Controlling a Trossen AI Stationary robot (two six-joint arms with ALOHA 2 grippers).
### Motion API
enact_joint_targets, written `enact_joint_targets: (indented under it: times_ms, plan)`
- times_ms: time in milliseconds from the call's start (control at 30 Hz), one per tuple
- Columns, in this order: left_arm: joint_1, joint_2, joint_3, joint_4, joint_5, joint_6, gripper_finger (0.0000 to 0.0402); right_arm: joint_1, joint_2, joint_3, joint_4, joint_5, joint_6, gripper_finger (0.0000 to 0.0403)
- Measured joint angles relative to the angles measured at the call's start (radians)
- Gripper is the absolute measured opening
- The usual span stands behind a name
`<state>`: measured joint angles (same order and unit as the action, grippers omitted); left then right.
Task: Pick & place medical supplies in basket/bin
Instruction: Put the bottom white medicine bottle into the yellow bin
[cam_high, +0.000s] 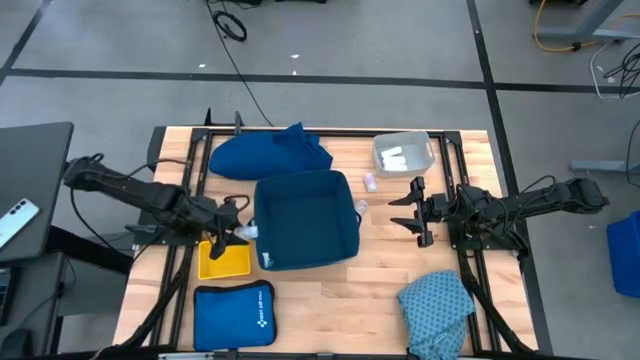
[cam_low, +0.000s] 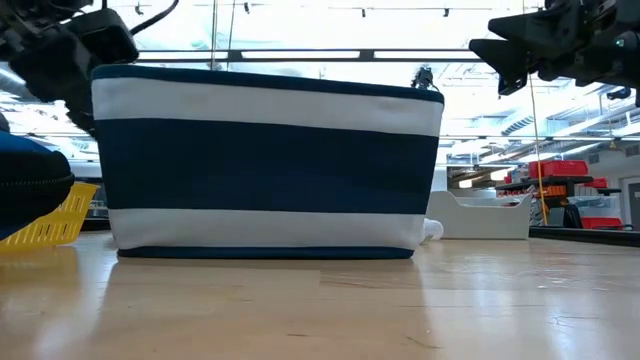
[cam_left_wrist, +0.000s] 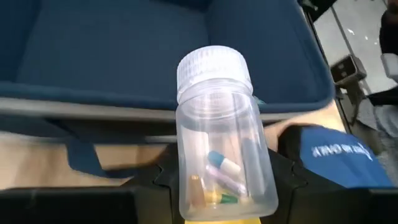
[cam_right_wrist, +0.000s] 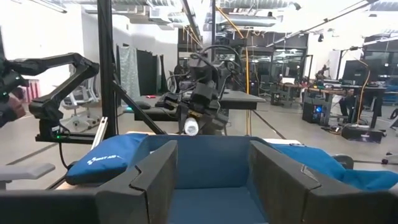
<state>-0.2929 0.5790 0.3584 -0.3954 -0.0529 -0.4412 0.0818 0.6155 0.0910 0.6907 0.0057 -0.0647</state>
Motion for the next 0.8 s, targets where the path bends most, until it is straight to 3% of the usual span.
enact_joint_targets:
  times_ms: [267, 400, 533, 633, 800]
  plan:
    - [-0.125, -0.085, 0.003, -0.086, -0.004, -0.080, 0.0140, 0.000, 0.000, 0.000, -0.007, 0.000, 0.000, 0.0204]
    - [-0.183, -0.166, 0.020, -0.085, -0.061, -0.079, 0.0140, 0.000, 0.000, 0.000, -0.008, 0.000, 0.000, 0.0204]
    - [-0.228, -0.226, 0.026, -0.187, -0.018, -0.161, 0.0140, 0.000, 0.000, 0.000, -0.008, 0.000, 0.005, 0.0204]
    - [-0.257, -0.240, 0.024, -0.301, -0.005, -0.251, 0.0140, 0.000, 0.000, 0.000, -0.008, 0.000, 0.005, 0.0204]
    - [-0.299, -0.224, 0.003, -0.316, 0.001, -0.314, 0.0140, 0.000, 0.000, 0.000, -0.008, 0.000, 0.002, 0.0204]
